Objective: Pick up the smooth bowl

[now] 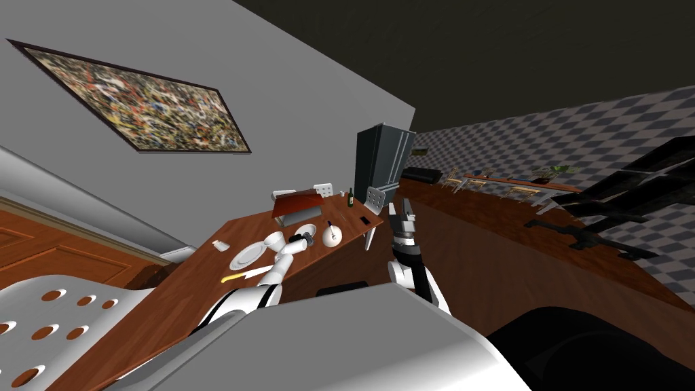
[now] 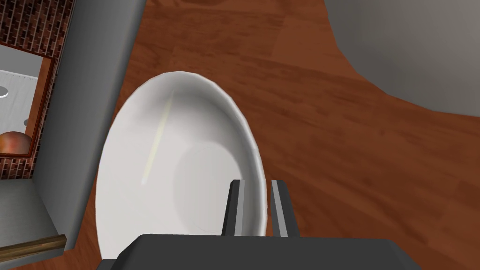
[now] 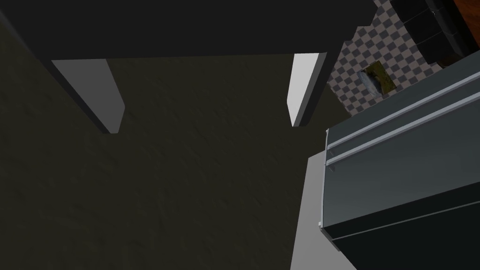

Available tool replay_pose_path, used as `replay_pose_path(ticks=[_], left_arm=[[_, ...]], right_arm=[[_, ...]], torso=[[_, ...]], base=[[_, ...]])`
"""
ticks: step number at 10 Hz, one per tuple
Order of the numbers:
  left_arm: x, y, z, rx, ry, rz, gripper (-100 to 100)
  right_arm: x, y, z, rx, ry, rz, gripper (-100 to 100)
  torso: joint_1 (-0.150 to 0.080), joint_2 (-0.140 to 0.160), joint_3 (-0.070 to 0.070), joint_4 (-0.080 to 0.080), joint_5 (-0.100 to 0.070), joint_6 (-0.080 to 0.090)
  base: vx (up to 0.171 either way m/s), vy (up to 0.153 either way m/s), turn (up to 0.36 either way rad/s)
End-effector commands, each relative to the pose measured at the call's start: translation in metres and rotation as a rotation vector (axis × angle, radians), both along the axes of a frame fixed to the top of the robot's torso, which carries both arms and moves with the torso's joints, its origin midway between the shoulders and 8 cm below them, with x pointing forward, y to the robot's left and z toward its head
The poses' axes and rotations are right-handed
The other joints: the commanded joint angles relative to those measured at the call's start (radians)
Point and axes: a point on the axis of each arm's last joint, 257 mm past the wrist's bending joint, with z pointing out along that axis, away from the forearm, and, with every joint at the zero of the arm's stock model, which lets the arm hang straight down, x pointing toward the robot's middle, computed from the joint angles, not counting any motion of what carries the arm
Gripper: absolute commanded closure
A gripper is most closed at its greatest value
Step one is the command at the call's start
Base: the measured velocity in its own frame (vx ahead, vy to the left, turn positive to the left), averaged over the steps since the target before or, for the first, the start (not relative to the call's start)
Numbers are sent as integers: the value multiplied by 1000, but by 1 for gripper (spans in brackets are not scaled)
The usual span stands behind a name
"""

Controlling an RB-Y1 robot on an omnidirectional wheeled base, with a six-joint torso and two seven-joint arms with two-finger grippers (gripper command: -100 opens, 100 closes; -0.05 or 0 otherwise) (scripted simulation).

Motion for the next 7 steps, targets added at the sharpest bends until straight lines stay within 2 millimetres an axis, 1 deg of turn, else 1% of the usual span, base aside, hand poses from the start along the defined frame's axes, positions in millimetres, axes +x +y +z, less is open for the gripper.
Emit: replay_pose_path(ticks=[1, 2, 3, 4, 5, 6, 7], left_arm=[[0, 0, 0, 0, 0, 0, 0], [-7, 4, -2, -1, 4, 6, 100], [-7, 4, -2, -1, 4, 6, 100], [-20, 11, -11, -3, 30, 19, 100], [-19, 11, -10, -3, 27, 19, 100], [-14, 10, -3, -3, 9, 16, 100], [-12, 9, -1, -3, 4, 15, 100]], right_arm=[[0, 0, 0, 0, 0, 0, 0], [0, 0, 0, 0, 0, 0, 0], [0, 0, 0, 0, 0, 0, 0], [0, 0, 0, 0, 0, 0, 0], [0, 0, 0, 0, 0, 0, 0], [0, 0, 0, 0, 0, 0, 0], [0, 0, 0, 0, 0, 0, 0]], torso=[[0, 0, 0, 0, 0, 0], [0, 0, 0, 0, 0, 0], [-1, 0, 0, 0, 0, 0], [-1, 0, 0, 0, 0, 0], [-1, 0, 0, 0, 0, 0], [-1, 0, 0, -1, 0, 0], [-1, 1, 0, -1, 0, 0]], base=[[0, 0, 0], [8, -4, -62], [9, -3, -42], [12, -8, -69], [13, -5, -24], [4, -2, 11], [0, 0, 0]])
